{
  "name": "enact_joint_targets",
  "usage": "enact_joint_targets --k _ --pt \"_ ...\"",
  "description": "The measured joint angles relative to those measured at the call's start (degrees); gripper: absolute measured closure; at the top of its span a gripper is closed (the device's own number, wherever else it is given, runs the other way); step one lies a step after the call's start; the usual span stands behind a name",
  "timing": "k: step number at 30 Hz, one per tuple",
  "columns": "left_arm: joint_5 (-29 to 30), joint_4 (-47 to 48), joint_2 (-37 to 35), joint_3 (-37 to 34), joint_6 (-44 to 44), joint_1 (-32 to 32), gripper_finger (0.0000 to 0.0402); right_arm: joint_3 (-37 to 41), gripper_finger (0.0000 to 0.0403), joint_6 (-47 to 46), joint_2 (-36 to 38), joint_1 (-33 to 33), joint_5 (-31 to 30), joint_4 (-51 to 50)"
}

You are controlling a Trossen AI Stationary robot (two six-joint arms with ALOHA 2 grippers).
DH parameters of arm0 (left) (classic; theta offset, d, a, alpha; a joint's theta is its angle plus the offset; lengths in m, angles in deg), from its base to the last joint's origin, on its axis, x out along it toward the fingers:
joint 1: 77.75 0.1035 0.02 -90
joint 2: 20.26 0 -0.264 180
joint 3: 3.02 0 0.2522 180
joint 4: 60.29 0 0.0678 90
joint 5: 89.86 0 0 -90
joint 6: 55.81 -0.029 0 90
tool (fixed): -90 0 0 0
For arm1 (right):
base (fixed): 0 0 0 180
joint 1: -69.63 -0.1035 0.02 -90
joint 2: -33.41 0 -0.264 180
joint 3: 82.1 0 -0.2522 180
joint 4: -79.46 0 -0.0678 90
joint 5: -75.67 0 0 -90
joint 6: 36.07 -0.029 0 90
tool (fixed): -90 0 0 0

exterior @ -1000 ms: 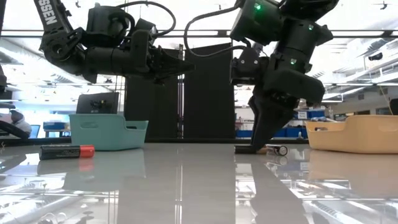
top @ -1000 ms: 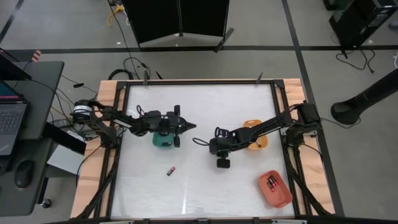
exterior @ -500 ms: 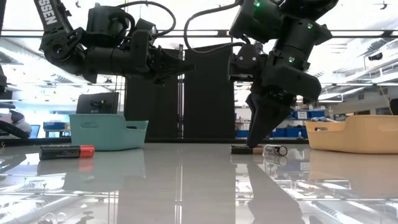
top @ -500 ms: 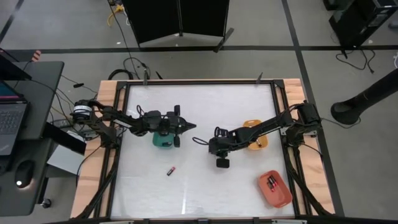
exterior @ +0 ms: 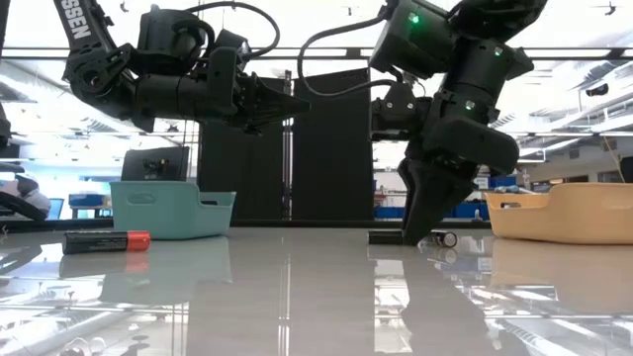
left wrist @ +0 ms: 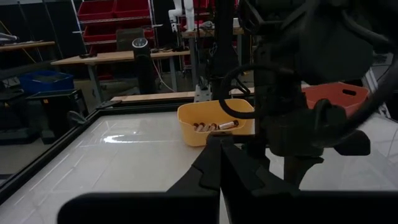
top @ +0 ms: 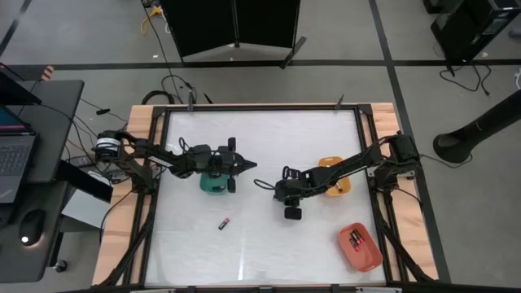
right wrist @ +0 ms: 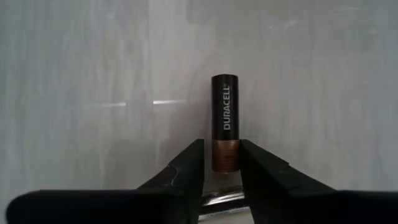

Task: Sort batteries
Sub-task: Put the black and copper battery into the green bin

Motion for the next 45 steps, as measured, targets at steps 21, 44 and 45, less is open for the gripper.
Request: enact_joint_targets --k 21,44,45 --pt "0.02 -2.61 0.01 0.02 -0.22 0.02 0.0394 -0.99 0.0341 2.70 1.13 -0.12 -4.65 3.21" --pt "-12.88 -11.17 0.01 1.28 4.15 0.02 0.0366 13.61 0.0341 17.79 17.79 -2.45 -19.47 50.68" --pt "-13.11 -10.39 0.01 1.57 4.11 0.02 0.0358 13.61 0.0341 17.82 17.79 -2.45 -19.47 50.72"
